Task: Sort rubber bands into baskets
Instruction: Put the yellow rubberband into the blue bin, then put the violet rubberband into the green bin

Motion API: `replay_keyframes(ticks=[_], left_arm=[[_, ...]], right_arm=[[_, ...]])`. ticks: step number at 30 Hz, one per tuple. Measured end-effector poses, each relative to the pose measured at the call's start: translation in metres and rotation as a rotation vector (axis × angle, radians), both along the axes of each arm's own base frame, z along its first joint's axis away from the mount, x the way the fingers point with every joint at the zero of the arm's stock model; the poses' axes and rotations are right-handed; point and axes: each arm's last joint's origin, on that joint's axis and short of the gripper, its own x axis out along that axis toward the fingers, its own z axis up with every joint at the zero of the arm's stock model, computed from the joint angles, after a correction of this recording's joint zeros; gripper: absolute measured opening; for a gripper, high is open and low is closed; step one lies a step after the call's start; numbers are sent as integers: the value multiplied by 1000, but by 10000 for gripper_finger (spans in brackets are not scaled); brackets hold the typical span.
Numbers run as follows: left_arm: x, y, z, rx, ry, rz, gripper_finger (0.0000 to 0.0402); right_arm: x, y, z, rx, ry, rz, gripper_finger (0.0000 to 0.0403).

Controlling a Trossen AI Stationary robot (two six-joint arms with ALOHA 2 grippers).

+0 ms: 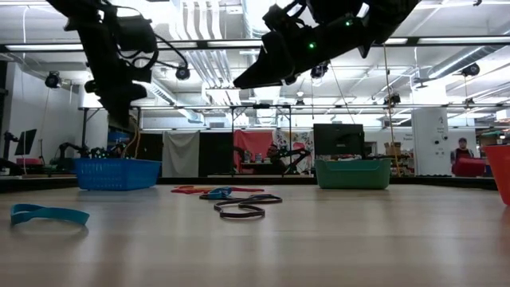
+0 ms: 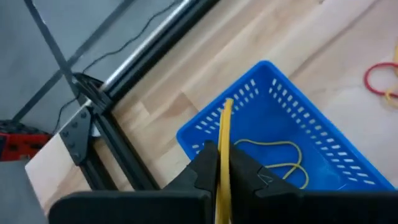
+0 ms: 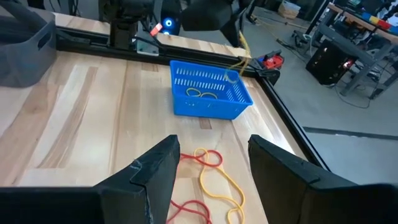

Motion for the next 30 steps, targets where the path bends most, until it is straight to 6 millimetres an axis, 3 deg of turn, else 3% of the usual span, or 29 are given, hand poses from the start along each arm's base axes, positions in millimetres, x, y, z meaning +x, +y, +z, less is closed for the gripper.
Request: replay_keyframes(ticks=[15, 30], left_arm=[[6, 5, -24, -85, 61, 28, 7], [6, 5, -25, -90, 58, 29, 117]], right_arm=[[-1, -2, -3, 14, 28, -10, 187], [-1, -2, -4, 21, 33, -12, 187]])
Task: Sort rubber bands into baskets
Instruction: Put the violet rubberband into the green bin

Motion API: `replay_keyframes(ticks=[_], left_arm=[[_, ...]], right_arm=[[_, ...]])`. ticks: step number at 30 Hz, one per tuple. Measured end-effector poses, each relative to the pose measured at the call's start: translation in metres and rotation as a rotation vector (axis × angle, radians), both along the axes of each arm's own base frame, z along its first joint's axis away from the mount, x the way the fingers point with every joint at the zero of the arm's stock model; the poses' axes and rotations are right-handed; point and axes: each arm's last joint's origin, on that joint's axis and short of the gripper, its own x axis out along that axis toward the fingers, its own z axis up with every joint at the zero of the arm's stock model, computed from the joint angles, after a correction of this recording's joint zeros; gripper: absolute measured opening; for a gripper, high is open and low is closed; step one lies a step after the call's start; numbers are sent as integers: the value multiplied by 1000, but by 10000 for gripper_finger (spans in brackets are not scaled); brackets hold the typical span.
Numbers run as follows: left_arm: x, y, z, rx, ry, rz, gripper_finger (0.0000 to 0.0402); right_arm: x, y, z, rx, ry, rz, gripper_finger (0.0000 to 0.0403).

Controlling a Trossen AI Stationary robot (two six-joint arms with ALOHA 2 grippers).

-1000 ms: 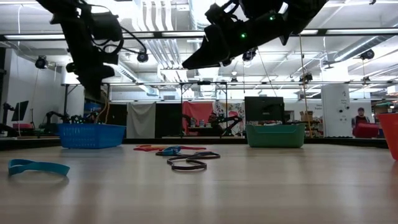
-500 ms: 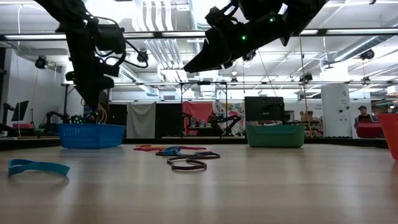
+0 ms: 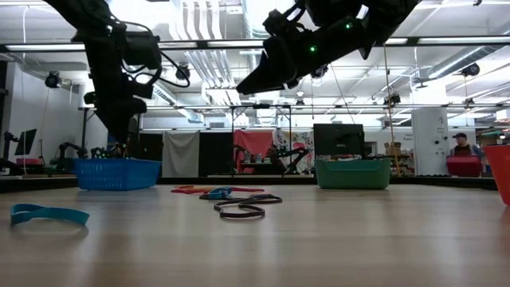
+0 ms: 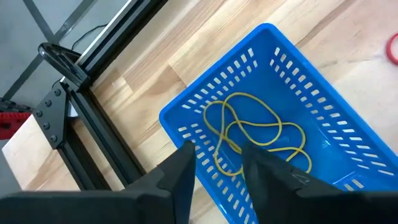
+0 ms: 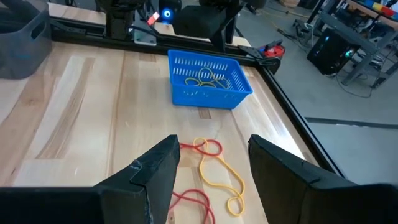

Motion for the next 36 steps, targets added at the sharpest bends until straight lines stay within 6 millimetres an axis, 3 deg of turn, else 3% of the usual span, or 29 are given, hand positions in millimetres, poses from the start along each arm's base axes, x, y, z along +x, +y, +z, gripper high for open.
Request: replay_keyframes(ticks=[5, 9, 19, 27, 36], left_arm=[[6, -6, 4, -23, -81, -58, 122], [21, -18, 12, 21, -204, -151, 118], [58, -78, 23, 70, -331, -567, 114], [67, -119, 25, 58, -365, -770, 113], [66, -149, 25, 35, -374, -902, 113]], right_arm=[[-1, -1, -3, 27, 25, -27, 187], [-3, -3, -6, 53, 47, -44, 187], [-6, -3, -12, 92, 109, -62, 187], [-8, -2, -17, 120, 150, -65, 187], [-16, 3, -28, 187, 274, -92, 187]])
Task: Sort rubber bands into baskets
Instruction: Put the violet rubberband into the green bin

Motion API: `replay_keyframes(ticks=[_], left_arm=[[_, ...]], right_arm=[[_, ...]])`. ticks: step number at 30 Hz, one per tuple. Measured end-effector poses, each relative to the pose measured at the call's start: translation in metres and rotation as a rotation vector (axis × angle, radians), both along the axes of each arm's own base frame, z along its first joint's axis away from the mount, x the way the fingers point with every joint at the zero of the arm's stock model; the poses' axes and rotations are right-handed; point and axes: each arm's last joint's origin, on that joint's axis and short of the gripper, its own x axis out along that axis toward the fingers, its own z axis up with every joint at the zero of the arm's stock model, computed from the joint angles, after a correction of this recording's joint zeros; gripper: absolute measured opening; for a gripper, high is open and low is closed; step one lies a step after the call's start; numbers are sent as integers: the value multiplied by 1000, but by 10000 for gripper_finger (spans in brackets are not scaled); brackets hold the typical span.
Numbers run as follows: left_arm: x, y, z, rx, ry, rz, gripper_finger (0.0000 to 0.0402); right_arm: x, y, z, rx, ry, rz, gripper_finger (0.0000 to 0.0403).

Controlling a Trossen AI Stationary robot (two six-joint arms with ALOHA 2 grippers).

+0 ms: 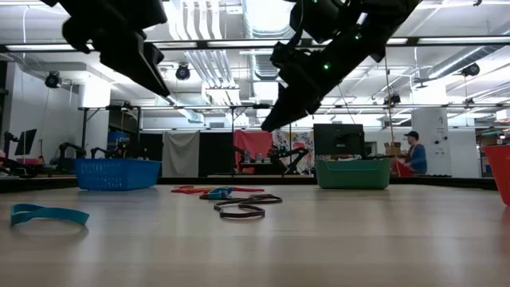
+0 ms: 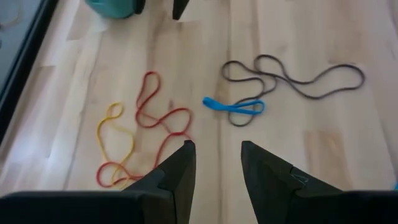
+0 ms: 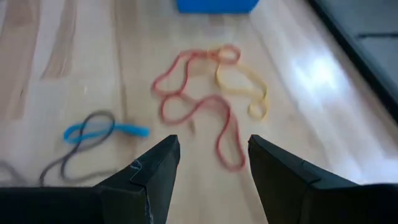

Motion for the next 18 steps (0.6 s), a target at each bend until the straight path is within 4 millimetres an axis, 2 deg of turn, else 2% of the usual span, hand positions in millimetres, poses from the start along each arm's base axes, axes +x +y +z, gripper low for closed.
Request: replay_keyframes(ticks=[4, 8, 13, 18], left_arm=[[0, -4, 0, 0, 0, -16, 113], [-1, -4, -1, 0, 1, -16, 113], [-2, -3, -6, 3, 12, -15, 113], [-2, -3, -6, -3, 7, -9, 113]], right_arm=[[-4, 7, -6, 71, 71, 41, 187], [-4, 21, -9, 133, 90, 168, 187], [0, 36, -18, 116, 106, 261, 187], [9, 44, -33, 89, 96, 304, 187]])
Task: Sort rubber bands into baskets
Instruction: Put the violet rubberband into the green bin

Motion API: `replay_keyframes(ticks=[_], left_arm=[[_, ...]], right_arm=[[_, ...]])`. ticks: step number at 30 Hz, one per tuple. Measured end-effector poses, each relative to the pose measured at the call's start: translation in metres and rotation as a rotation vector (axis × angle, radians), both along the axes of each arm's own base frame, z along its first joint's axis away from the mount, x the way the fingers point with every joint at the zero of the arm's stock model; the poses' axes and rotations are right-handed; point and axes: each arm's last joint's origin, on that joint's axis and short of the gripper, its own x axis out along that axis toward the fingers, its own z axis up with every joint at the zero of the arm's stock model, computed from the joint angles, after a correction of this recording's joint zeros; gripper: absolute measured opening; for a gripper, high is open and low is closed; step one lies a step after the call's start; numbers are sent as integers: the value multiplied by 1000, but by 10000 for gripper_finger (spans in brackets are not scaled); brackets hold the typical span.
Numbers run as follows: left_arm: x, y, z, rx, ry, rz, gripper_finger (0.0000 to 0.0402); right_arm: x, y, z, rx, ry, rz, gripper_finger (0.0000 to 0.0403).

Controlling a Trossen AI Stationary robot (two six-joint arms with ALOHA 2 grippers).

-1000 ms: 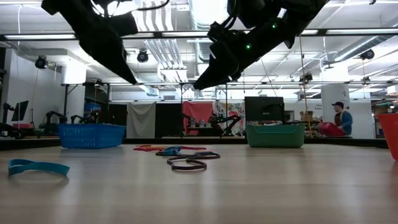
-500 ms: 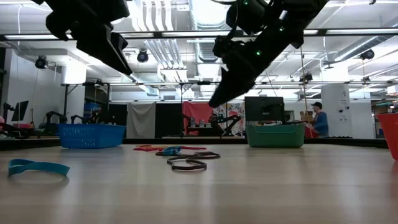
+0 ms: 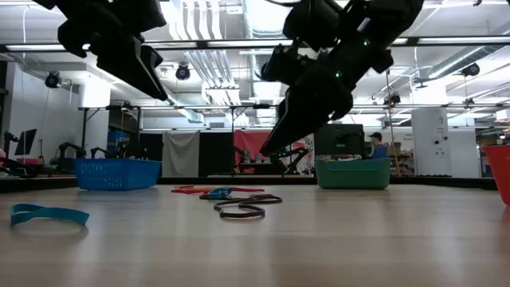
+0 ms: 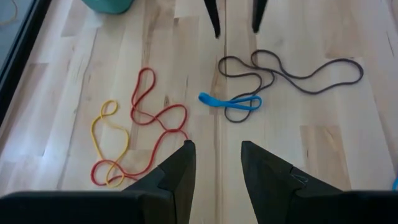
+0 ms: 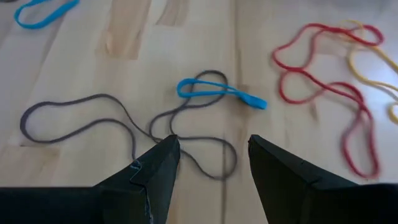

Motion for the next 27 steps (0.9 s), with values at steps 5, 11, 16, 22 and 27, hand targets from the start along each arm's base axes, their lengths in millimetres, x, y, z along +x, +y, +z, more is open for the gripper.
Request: replay_keyframes(ticks=[5, 11, 16, 22, 27], left_arm=[[0, 0, 0, 2, 0, 2, 113], [0, 2, 1, 59, -10, 44, 113], [0, 2, 1, 63, -11, 48, 113], [0, 2, 1, 63, -14, 48, 113], [0, 2, 1, 63, -15, 48, 113]], right_arm=[[7, 3, -15, 45, -2, 45, 187], [9, 4, -32, 103, 52, 51, 187], [7, 3, -35, 98, 84, 42, 187], [7, -5, -35, 53, 76, 65, 186], [7, -12, -36, 6, 72, 93, 173]])
